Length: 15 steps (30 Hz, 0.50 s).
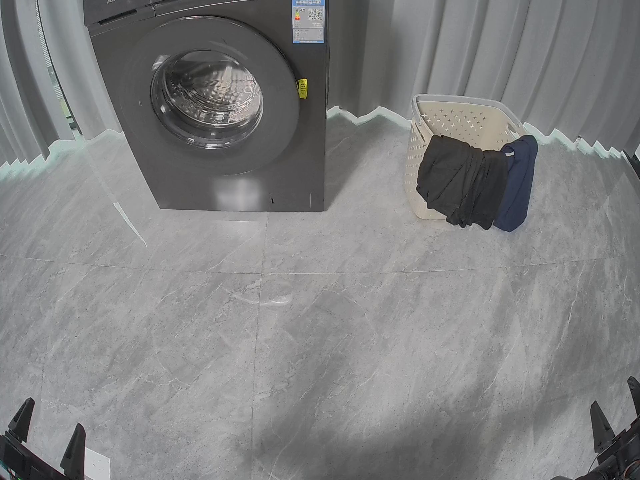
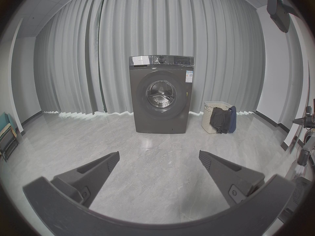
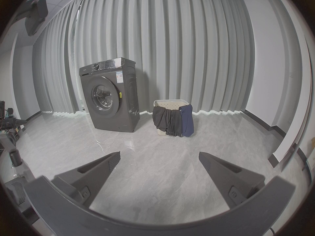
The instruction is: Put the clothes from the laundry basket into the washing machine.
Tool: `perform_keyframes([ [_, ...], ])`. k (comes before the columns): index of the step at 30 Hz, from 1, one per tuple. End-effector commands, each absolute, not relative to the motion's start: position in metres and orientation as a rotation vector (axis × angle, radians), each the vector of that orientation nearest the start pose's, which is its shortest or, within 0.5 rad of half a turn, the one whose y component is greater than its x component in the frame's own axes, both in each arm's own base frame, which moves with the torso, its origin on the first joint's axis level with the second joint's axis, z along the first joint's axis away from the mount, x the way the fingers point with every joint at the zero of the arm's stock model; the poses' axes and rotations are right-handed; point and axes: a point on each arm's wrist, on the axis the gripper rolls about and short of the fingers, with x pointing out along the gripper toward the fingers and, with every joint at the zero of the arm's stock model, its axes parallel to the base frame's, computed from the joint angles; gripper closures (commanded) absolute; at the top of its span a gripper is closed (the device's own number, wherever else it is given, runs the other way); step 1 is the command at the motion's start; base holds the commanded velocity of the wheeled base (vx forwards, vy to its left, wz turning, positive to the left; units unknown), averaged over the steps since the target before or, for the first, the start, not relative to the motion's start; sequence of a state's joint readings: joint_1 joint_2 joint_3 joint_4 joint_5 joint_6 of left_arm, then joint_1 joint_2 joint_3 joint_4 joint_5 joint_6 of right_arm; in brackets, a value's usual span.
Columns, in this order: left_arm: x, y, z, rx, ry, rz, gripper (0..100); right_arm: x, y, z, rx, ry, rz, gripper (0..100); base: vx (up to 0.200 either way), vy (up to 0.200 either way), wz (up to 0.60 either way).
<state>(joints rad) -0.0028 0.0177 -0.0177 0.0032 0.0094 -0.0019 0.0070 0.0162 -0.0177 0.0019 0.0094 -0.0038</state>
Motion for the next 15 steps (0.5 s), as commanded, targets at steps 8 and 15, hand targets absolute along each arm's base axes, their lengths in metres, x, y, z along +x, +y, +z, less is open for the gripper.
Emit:
perform_keyframes([
  [8, -0.0227, 0.0002, 0.0755, -0.009, 0.006, 0.003, 0, -0.0226, 0.0001, 0.0759, -0.008, 0.005, 0.021, 0, 0.15, 0.0, 0.0],
  [15, -0.0227, 0.0003, 0.0757, -0.02, 0.005, 0.009, 0, -0.0226, 0.0002, 0.0757, -0.009, 0.006, 0.025, 0, 0.2, 0.0, 0.0],
])
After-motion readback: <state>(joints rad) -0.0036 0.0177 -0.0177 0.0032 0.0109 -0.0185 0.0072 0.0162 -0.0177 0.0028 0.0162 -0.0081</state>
